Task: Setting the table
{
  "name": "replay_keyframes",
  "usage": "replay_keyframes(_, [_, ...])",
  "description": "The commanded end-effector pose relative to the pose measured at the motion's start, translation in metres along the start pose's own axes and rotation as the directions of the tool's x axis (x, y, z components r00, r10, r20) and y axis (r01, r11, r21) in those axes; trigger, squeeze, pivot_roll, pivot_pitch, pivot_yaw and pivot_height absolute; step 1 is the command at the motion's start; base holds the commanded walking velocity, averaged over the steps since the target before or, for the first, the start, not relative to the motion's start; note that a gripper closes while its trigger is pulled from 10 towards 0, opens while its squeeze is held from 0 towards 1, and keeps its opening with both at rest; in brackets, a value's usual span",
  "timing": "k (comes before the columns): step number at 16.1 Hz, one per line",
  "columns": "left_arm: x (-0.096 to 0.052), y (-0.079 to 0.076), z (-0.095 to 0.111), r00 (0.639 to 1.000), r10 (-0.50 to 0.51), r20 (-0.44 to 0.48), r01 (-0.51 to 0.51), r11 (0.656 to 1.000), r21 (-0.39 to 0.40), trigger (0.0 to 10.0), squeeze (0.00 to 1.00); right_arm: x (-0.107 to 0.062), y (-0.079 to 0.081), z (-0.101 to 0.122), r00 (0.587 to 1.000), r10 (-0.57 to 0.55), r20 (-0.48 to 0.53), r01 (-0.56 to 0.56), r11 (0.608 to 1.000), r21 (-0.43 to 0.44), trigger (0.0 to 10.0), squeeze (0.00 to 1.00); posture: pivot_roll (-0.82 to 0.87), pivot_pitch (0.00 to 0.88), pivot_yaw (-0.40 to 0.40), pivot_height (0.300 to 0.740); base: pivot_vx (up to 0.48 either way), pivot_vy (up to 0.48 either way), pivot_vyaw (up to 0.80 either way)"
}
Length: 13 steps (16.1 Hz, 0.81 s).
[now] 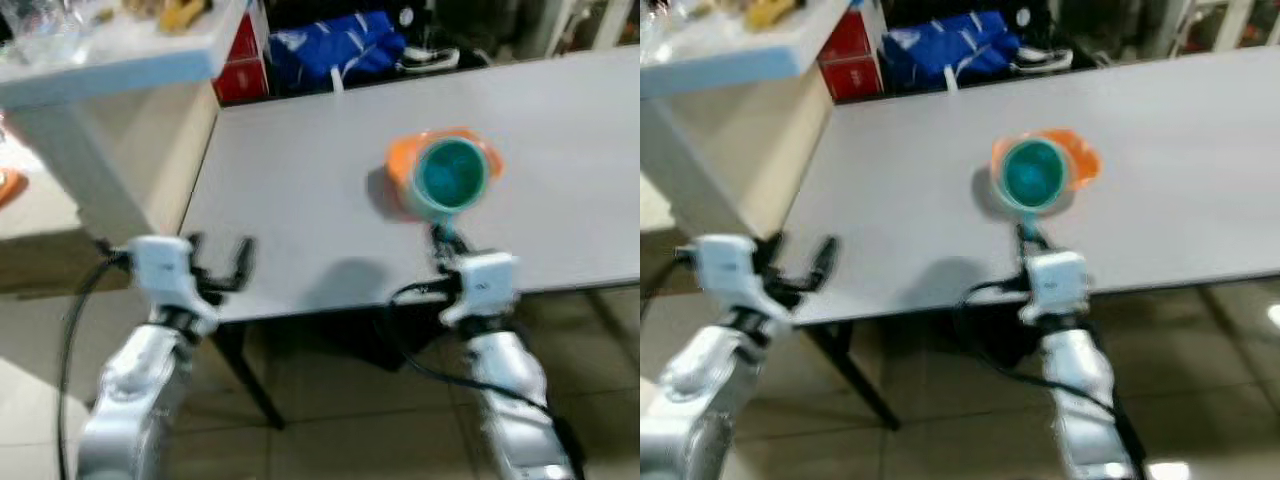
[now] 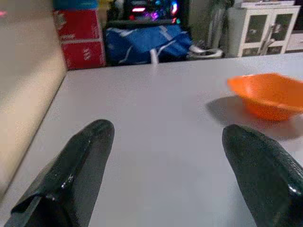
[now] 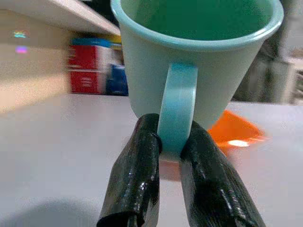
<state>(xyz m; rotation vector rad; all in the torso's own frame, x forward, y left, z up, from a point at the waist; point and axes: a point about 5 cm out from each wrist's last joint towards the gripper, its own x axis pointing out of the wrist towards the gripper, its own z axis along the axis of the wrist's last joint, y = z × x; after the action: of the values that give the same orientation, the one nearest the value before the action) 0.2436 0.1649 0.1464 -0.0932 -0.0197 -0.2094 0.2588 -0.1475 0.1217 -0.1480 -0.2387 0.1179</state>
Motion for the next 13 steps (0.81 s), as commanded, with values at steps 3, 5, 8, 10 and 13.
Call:
replay_keyframes(3, [-0.0021, 0.0094, 0.0040, 1.000, 0.024, 0.003, -0.024, 0.999, 0.043, 10.0, 0.00, 0.0038, 0.0132, 0.0066, 0.999, 0.031, 0.037, -0.032, 0.999, 0.024, 10.0, 0.00, -0.13, 0.000, 0.160, 0.740, 0.000, -0.434, 0.00])
replay_keyframes(5, [-0.0017, 0.0096, 0.0042, 1.000, 0.023, 0.002, -0.023, 0.999, 0.045, 10.0, 0.00, 0.0036, 0.0138, 0.0061, 0.999, 0.032, 0.036, -0.033, 0.999, 0.026, 10.0, 0.00, -0.13, 0.000, 0.164, 0.740, 0.000, -0.435, 0.00])
replay_keyframes(8, [-0.0005, 0.0110, 0.0049, 1.000, 0.018, 0.001, -0.018, 0.999, 0.051, 10.0, 0.00, 0.0034, 0.0161, 0.0053, 0.999, 0.033, 0.036, -0.034, 0.999, 0.029, 10.0, 0.00, -0.13, 0.000, 0.172, 0.740, 0.000, -0.432, 0.00])
replay_keyframes(10, [0.0000, 0.0112, 0.0052, 1.000, 0.012, -0.001, -0.012, 0.998, 0.058, 10.0, 0.00, 0.0035, 0.0168, 0.0047, 0.999, 0.031, 0.036, -0.032, 0.999, 0.030, 10.0, 0.00, -0.13, 0.000, 0.176, 0.740, 0.000, -0.429, 0.00])
replay_keyframes(13, [0.0009, 0.0113, 0.0045, 1.000, 0.007, -0.006, -0.006, 0.998, 0.058, 10.0, 0.00, 0.0022, 0.0187, 0.0045, 0.999, 0.033, 0.037, -0.034, 0.999, 0.030, 10.0, 0.00, -0.14, 0.000, 0.178, 0.740, 0.084, -0.421, 0.00])
